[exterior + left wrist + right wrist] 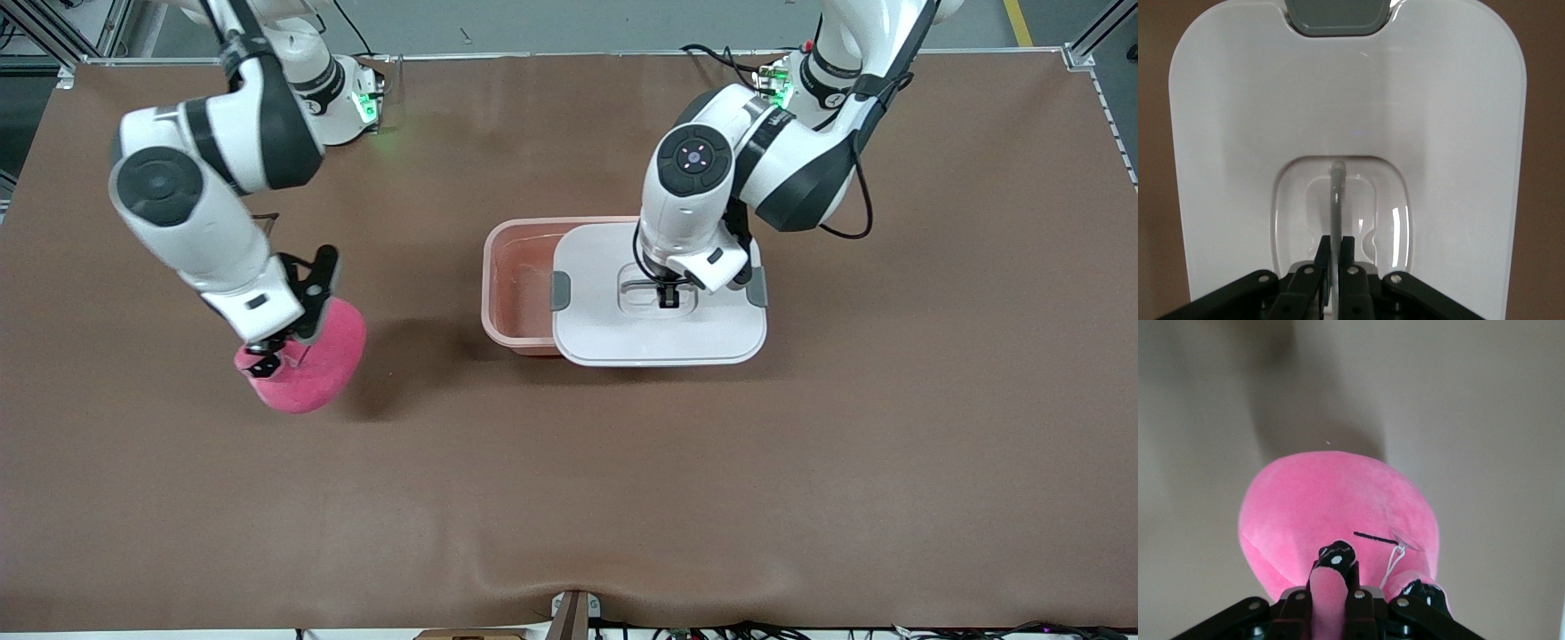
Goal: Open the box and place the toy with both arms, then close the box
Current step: 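Lift the lid off with the left gripper while the right gripper lifts the toy, then move the pink toy over the box and release it with the right gripper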
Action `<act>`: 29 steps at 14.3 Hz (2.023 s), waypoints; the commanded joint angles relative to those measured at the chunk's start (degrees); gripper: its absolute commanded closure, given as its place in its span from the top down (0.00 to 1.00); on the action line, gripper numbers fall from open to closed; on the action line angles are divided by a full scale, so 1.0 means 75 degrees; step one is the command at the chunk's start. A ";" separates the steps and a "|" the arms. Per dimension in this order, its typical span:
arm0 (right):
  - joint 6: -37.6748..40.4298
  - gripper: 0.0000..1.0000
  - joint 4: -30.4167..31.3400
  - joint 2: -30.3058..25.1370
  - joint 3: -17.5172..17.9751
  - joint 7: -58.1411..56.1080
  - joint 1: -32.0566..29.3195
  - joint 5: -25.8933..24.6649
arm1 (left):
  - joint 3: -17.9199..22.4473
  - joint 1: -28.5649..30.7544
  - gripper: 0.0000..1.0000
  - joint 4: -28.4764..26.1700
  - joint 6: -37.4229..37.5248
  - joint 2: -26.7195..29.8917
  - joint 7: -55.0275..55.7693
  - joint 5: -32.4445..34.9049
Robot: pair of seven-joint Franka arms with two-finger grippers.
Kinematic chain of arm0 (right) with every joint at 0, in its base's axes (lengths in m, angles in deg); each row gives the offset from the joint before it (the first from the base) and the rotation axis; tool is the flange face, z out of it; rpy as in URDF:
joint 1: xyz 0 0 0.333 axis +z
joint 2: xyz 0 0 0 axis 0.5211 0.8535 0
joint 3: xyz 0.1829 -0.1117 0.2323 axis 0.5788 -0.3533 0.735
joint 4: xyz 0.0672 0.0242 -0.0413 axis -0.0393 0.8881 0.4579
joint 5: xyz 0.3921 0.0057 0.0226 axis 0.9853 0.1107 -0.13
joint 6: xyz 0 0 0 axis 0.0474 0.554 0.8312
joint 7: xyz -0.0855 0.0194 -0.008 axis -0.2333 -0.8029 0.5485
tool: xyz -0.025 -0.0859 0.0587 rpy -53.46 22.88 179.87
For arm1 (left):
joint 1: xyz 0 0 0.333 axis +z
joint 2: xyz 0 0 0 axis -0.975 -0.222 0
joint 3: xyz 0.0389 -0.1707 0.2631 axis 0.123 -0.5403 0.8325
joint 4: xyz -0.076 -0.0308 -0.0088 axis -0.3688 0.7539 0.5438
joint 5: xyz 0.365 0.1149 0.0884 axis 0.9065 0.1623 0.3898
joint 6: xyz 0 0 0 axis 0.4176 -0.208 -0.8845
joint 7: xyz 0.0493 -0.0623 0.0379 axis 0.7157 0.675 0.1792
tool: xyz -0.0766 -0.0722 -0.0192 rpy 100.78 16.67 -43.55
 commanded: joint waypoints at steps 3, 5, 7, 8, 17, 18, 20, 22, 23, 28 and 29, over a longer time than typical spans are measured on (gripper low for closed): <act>0.0859 0.00 -0.0667 -0.0037 -0.0074 -0.0081 0.1793 -0.1291 | -0.0097 0.0490 0.00 -0.0792 -0.0041 0.0690 -0.0644 -0.0032; 0.1139 0.00 -0.0924 -0.0002 -0.0062 0.0024 0.2380 -0.1993 | -0.0098 0.0701 0.00 -0.1119 -0.0099 0.0924 -0.0960 -0.0032; 0.1747 0.00 -0.1311 0.0103 -0.0074 0.0036 0.2989 -0.2241 | -0.0098 0.0994 0.00 -0.1378 -0.0111 0.1124 -0.1428 -0.0277; 0.1913 0.00 -0.1405 0.0196 -0.0062 0.0036 0.3270 -0.2533 | -0.0098 0.1111 0.00 -0.1460 -0.0123 0.1217 -0.1767 -0.0522; 0.3014 0.00 -0.2037 0.1402 -0.0074 0.1582 0.5147 -0.3086 | -0.0086 0.1956 0.00 -0.2292 -0.0637 0.1851 -0.2449 -0.0630; 0.3143 0.00 -0.2283 0.1636 -0.0074 0.1571 0.5218 -0.3086 | -0.0074 0.2061 0.00 -0.2409 -0.0708 0.1921 -0.2589 -0.0630; 0.3297 0.00 -0.2600 0.1989 -0.0086 0.1571 0.5358 -0.3098 | -0.0086 0.2493 0.00 -0.2702 -0.0861 0.2096 -0.3255 -0.0642; 0.3297 0.00 -0.2742 0.2142 -0.0086 0.1559 0.5383 -0.3087 | -0.0086 0.2659 0.00 -0.2797 -0.0885 0.2144 -0.3598 -0.0642; 0.3297 0.01 -0.2742 0.2189 -0.0086 0.1559 0.5383 -0.3086 | -0.0086 0.2671 0.00 -0.2808 -0.0896 0.2144 -0.3610 -0.0642; 0.3309 1.00 -0.2882 0.2248 -0.0074 0.1548 0.5558 -0.3028 | -0.0086 0.3126 0.00 -0.2878 -0.0920 0.2144 -0.4229 -0.0642; 0.3344 1.00 -0.2964 0.2202 -0.0062 0.1548 0.5651 -0.2993 | -0.0097 0.3232 0.00 -0.2890 -0.0931 0.2144 -0.4406 -0.0653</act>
